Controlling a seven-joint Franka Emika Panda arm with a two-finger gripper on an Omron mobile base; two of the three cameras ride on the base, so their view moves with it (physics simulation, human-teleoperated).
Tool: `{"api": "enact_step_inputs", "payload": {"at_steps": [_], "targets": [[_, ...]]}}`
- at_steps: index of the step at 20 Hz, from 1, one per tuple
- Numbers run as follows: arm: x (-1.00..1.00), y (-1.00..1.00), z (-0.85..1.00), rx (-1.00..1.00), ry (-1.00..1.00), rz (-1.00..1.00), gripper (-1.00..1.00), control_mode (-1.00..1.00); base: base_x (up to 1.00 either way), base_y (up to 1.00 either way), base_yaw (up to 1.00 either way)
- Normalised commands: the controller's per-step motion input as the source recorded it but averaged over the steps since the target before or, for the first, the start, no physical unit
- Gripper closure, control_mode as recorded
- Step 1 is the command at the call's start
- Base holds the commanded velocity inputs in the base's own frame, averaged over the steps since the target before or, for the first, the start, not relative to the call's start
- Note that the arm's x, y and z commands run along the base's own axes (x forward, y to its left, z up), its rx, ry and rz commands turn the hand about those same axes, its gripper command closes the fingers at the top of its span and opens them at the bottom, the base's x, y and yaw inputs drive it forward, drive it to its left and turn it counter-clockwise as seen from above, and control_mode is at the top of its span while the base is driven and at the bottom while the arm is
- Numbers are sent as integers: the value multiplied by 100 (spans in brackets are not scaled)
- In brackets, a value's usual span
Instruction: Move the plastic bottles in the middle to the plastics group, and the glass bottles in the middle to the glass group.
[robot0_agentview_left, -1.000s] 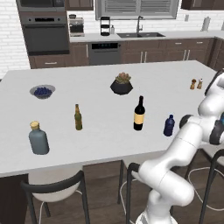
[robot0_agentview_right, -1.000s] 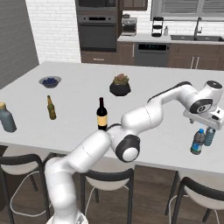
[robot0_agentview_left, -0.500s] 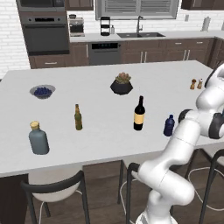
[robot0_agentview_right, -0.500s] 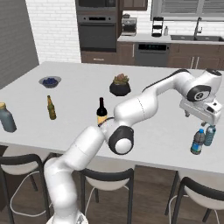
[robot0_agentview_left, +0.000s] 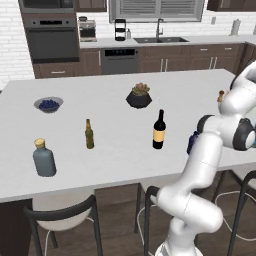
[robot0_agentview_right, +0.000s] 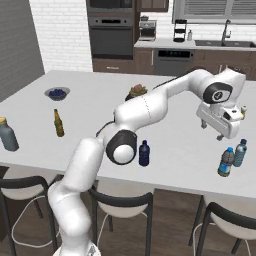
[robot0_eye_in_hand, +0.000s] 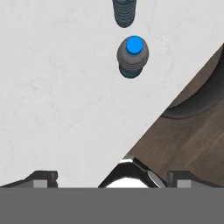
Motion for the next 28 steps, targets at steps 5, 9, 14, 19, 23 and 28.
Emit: {"api": "enact_step_inputs", "payload": {"at_steps": [5, 9, 14, 19, 23, 28], "targets": [[-61, 87, -26, -23, 0, -11, -100, -100, 0, 0, 0], [-69, 88, -38, -30, 0, -6, -100, -100, 0, 0, 0], [-32, 86, -10, -26, 2, -1, -100, -100, 0, 0, 0], [-2, 67, 23, -2, 19, 12, -100, -100, 0, 0, 0], [0, 57, 34, 1, 26, 34, -100, -100, 0, 0, 0], [0, 41, 14, 6, 10, 41, -100, -100, 0, 0, 0]]}}
